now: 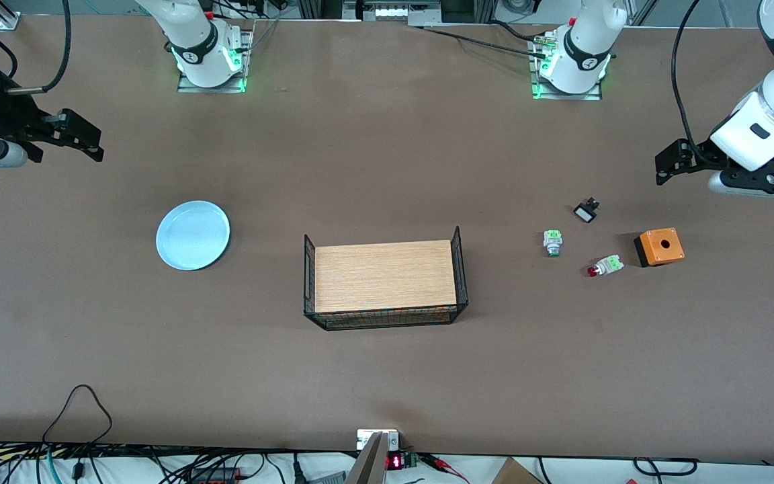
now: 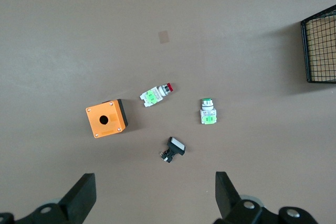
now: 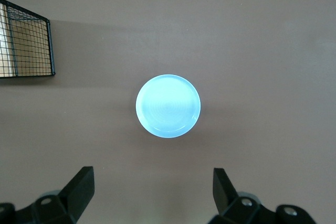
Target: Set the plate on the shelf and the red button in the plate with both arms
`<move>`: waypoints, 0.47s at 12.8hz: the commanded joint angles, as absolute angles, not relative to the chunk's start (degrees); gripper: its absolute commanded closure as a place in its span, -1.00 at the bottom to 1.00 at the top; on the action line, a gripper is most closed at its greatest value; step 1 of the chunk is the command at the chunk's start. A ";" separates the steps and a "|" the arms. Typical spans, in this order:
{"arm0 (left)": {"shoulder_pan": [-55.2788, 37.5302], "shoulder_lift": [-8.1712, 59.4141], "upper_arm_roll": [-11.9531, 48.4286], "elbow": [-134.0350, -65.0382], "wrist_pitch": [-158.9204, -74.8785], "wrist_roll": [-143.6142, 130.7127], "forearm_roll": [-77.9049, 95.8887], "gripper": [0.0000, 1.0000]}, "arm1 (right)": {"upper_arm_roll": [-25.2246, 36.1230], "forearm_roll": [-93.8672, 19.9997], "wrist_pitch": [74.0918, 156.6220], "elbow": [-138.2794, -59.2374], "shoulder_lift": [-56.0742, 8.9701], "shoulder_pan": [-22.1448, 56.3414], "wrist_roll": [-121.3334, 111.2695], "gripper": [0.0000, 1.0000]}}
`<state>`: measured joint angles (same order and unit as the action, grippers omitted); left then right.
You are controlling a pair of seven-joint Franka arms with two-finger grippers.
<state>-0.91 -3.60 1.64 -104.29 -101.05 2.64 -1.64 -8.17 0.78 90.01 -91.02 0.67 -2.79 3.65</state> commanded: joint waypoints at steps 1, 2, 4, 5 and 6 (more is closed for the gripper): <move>-1.14 -3.69 1.23 -103.71 -100.20 2.55 -0.53 -1.00 | -8.79 1.23 89.73 -90.79 0.62 -3.43 3.95 -1.00; -1.14 -3.69 1.23 -103.71 -100.20 2.55 -0.53 -1.00 | -8.79 1.14 89.74 -90.79 0.53 -3.51 4.13 -1.00; -1.14 -3.69 1.23 -103.71 -100.20 2.55 -0.53 -1.00 | -8.79 1.23 89.39 -91.05 0.44 -3.43 4.22 -1.00; -1.14 -3.69 1.23 -103.71 -100.20 2.55 -0.53 -1.00 | -8.79 1.23 89.38 -91.49 0.09 -3.34 3.96 -1.00; -1.14 -3.69 1.23 -103.71 -100.20 2.55 -0.53 -1.00 | -8.88 1.14 88.51 -92.10 -0.70 -3.25 3.17 -1.00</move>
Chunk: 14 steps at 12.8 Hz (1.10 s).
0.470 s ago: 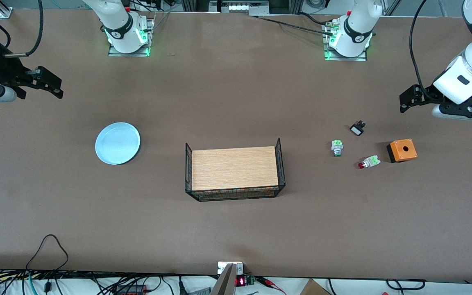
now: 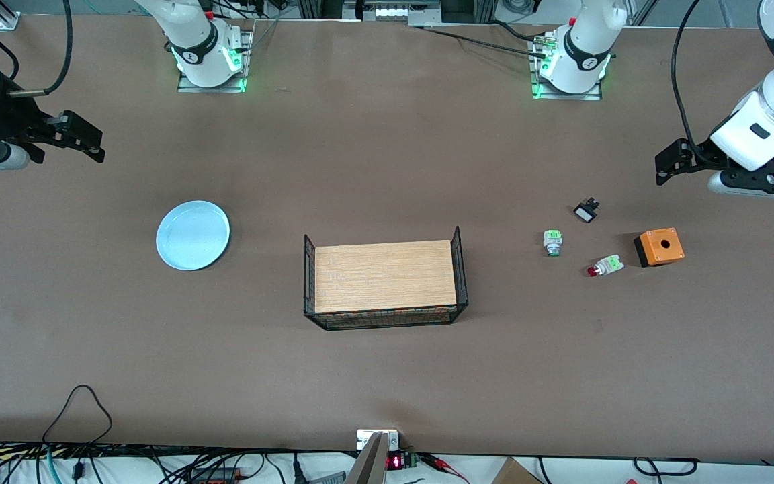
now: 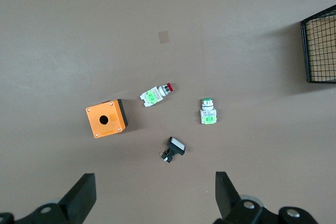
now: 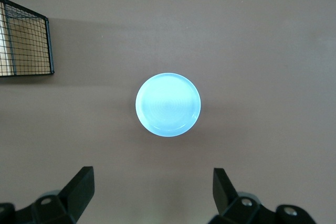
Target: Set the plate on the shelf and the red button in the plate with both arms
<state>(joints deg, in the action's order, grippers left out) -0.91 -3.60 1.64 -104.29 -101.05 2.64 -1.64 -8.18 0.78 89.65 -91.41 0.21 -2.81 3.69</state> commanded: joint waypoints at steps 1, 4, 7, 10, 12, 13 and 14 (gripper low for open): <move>-1.14 -3.69 1.23 -103.71 -100.20 2.55 -0.53 -1.00 | -9.05 1.14 88.33 -94.55 -0.79 -2.99 3.25 -1.00; -1.14 -3.69 1.23 -103.71 -100.20 2.55 -0.53 -1.00 | -9.14 1.23 101.98 -107.26 -1.05 -1.85 3.25 -1.00; -1.14 -3.69 1.23 -103.71 -100.20 2.55 -0.53 -1.00 | -9.14 1.23 119.13 -116.18 -6.74 -1.23 3.25 -1.00; -1.14 -3.69 1.23 -103.80 -100.20 2.55 -0.53 -1.00 | -9.14 1.23 135.02 -122.75 -14.74 -0.09 3.25 -1.00; -1.14 -3.69 1.23 -103.71 -100.20 2.55 -0.53 -1.00 | -9.14 1.23 142.79 -126.02 -19.40 1.75 3.25 -1.00; -1.14 -3.69 1.23 -103.71 -100.20 2.55 -0.53 -1.00 | -9.14 1.23 144.30 -126.21 -21.16 2.71 3.34 -1.00; -1.14 -3.69 1.23 -103.71 -100.20 2.55 -0.53 -1.00 | -9.14 1.23 145.71 -126.30 -22.75 3.59 3.34 -1.00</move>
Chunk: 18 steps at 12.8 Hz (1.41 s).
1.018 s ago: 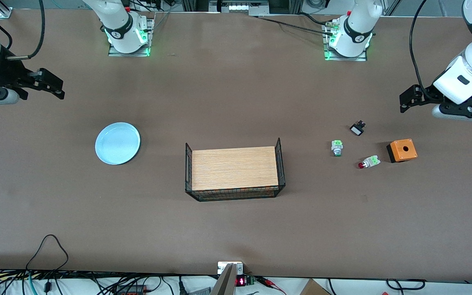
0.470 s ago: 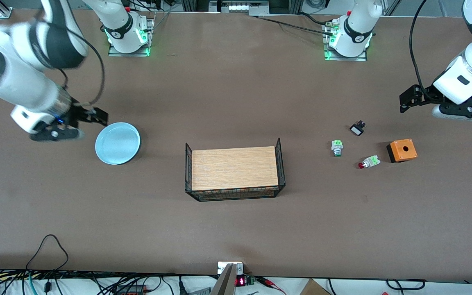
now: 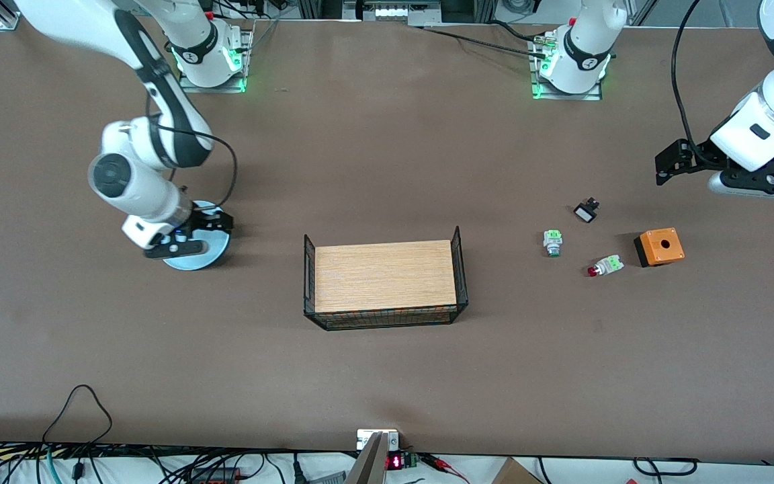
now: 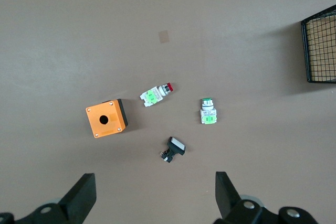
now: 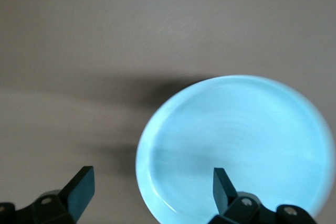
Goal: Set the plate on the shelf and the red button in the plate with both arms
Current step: 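Reach the right gripper down to the white plate rim and grasp it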
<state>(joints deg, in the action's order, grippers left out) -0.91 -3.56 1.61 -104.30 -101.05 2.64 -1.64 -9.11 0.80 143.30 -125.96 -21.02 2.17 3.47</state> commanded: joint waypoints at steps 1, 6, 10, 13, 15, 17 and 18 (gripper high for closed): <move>-1.14 -3.69 1.23 -103.71 -100.20 2.55 -0.53 -1.00 | -9.05 1.23 146.42 -126.21 -23.72 3.69 3.17 -1.00; -1.14 -3.69 1.23 -103.71 -100.20 2.64 -0.53 -1.00 | -9.05 3.68 144.59 -125.16 -24.78 3.87 -6.63 1.00; -1.14 -3.69 1.23 -103.71 -100.20 2.64 -0.53 -1.00 | -9.05 4.22 144.23 -125.07 -24.79 4.04 -7.30 1.00; -1.06 -3.69 1.14 -103.71 -99.76 2.64 -0.53 -1.00 | -9.05 4.22 144.23 -125.07 -23.12 4.04 -7.21 1.00; -1.14 -3.69 1.14 -103.71 -99.41 2.55 -0.53 -1.00 | -9.05 4.22 144.14 -125.16 -21.02 4.04 -7.21 1.00; -1.32 -3.61 1.32 -102.93 -98.97 2.46 -0.61 -1.00 | -9.05 4.22 143.79 -125.24 -18.38 4.22 -7.47 1.00; -1.67 -3.60 1.32 -102.92 -98.70 2.63 -0.70 -1.00 | -9.14 4.22 143.70 -125.16 -17.24 4.22 -7.64 1.00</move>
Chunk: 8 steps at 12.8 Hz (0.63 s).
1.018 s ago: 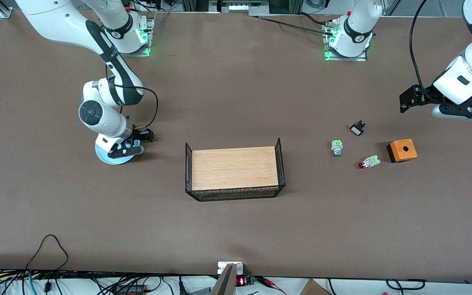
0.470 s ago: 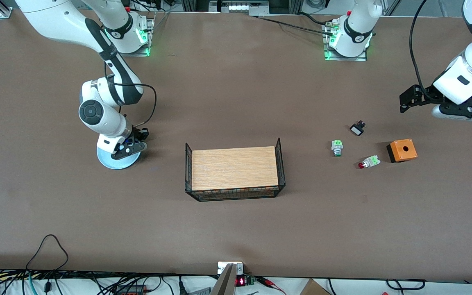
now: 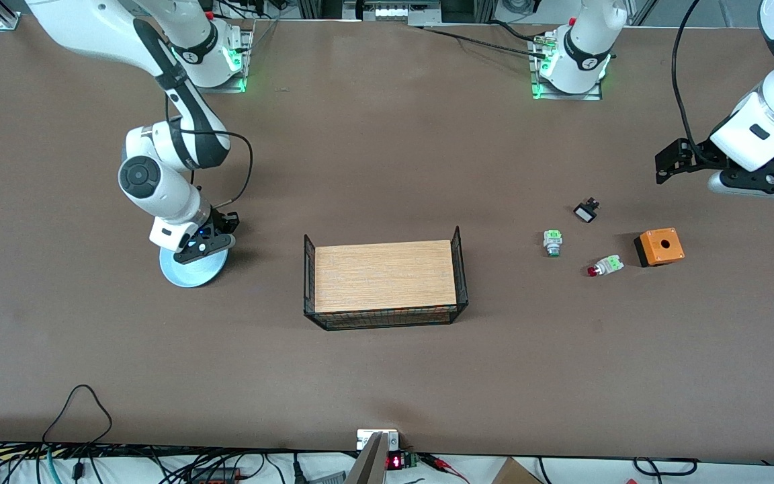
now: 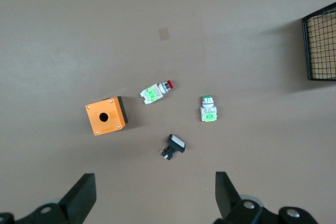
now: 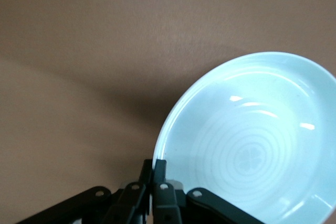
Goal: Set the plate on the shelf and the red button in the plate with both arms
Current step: 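Reach the right gripper down to the white plate rim and grasp it, then carry the plate with the right gripper onto the wooden board in the basket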
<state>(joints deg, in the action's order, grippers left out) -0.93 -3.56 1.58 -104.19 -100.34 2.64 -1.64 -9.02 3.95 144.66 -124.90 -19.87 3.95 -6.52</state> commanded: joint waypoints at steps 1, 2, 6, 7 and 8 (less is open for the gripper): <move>-1.84 -3.52 1.41 -102.92 -98.61 2.72 -0.70 -1.00 | -9.23 4.22 143.70 -125.16 -15.83 4.31 -7.91 1.00; -2.02 -3.34 2.10 -102.83 -98.09 2.64 -0.70 -1.00 | -9.49 4.22 143.70 -124.98 -14.34 4.39 -8.00 1.00; -1.93 -3.60 3.60 -102.04 -96.25 2.55 -1.23 -1.00 | -13.44 4.22 143.61 -123.23 -10.47 4.75 -8.61 1.00; -1.93 -3.69 3.60 -101.78 -94.76 2.64 -1.32 -1.00 | -14.58 4.22 143.61 -122.70 -9.76 4.75 -8.61 1.00; -1.93 -3.78 3.60 -101.43 -94.31 2.64 -1.32 -1.00 | -15.72 4.04 143.44 -121.74 -9.49 4.75 -8.53 1.00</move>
<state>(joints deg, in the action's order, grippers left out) -2.00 -3.57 3.65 -102.98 -96.59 2.64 -1.64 -14.04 3.95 144.62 -123.01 -10.76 4.88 -7.68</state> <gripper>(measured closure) 0.000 0.965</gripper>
